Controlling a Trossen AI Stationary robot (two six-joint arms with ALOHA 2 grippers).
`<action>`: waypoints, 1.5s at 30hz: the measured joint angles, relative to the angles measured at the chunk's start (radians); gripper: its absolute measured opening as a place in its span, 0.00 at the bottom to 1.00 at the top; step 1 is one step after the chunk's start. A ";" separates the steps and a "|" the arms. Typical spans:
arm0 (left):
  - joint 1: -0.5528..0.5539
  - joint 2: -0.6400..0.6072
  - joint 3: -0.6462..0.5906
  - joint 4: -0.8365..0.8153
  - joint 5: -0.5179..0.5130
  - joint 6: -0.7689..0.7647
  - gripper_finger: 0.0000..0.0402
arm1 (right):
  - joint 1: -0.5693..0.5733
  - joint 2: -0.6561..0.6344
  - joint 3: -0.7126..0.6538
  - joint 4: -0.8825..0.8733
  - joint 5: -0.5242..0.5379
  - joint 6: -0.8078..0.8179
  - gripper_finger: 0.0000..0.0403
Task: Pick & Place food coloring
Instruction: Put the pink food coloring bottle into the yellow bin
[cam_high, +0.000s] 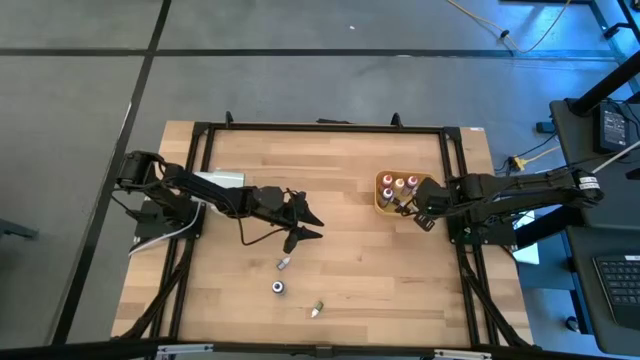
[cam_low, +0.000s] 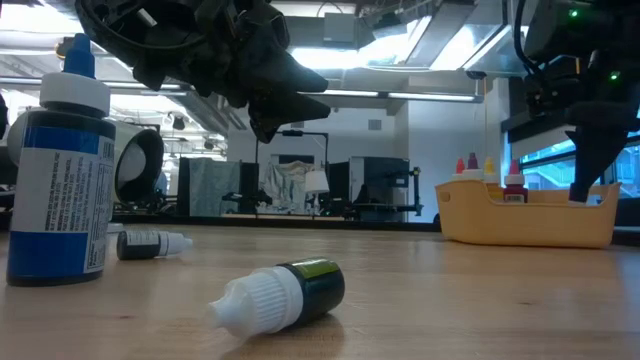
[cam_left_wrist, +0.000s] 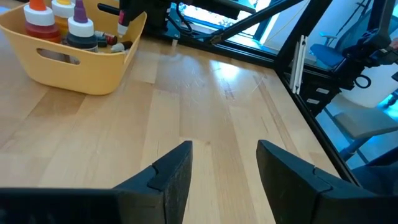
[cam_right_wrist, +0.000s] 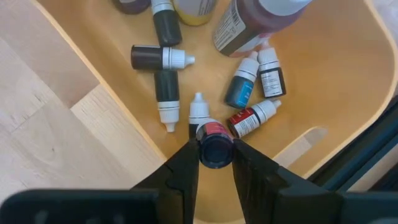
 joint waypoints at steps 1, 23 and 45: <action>0.000 0.000 0.000 0.000 0.000 0.000 0.44 | 0.000 0.000 0.000 0.000 0.000 0.000 0.24; 0.000 0.000 0.000 0.000 -0.001 0.000 0.43 | 0.000 0.000 0.000 0.032 0.000 -0.001 0.24; -0.047 0.000 0.000 -0.090 0.029 -0.018 0.43 | 0.000 0.000 0.000 0.039 0.008 0.000 0.29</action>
